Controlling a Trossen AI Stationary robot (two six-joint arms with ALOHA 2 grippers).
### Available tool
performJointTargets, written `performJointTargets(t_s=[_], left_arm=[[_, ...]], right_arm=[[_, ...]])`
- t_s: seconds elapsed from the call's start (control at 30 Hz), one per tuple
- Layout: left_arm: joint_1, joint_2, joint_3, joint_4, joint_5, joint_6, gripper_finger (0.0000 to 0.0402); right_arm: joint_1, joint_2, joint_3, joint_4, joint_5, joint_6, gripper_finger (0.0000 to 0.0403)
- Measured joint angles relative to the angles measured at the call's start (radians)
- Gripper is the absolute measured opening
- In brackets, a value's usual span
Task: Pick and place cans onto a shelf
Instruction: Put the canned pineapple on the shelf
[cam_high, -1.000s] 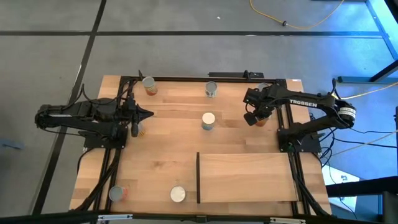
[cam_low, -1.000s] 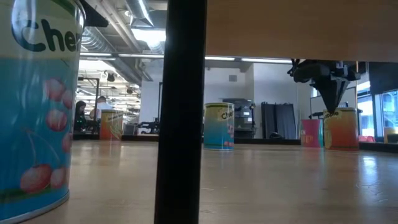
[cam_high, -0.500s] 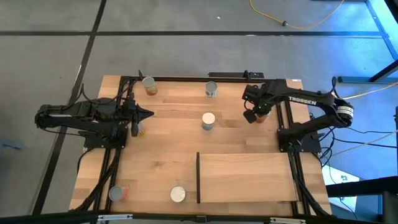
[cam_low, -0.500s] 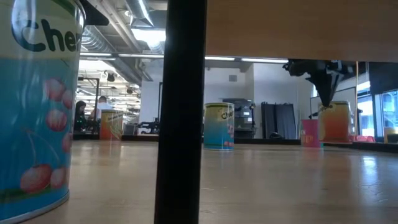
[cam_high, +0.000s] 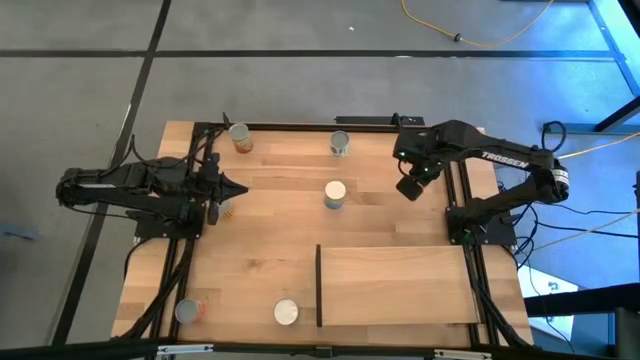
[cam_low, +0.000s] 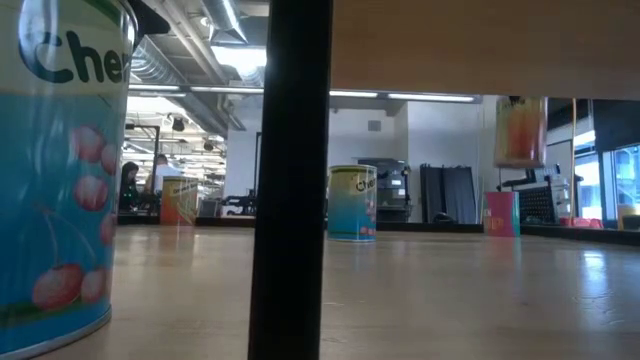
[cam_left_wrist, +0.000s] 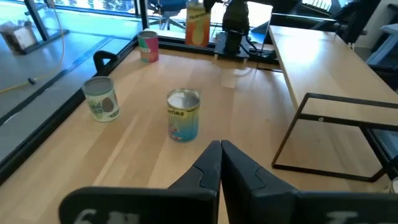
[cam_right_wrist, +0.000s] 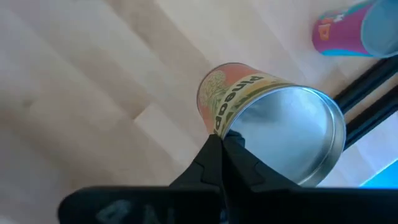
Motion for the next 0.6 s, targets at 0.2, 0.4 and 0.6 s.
performJointTargets(t_s=[0.2,0.4,0.6], left_arm=[[0.001,0.000,0.000,-0.001,0.000,0.003,0.0000],[0.000,0.000,0.000,-0.001,0.000,0.003,0.0000],[0.000,0.000,0.000,-0.001,-0.001,0.003,0.0000]], right_arm=[[0.130,-0.001,0.134,-0.021,-0.054,-0.044,0.0000],[0.294,-0.001,0.200,-0.021,-0.099,-0.118,0.0000],[0.468,-0.001,0.208,-0.021,-0.179,-0.132,0.0000]])
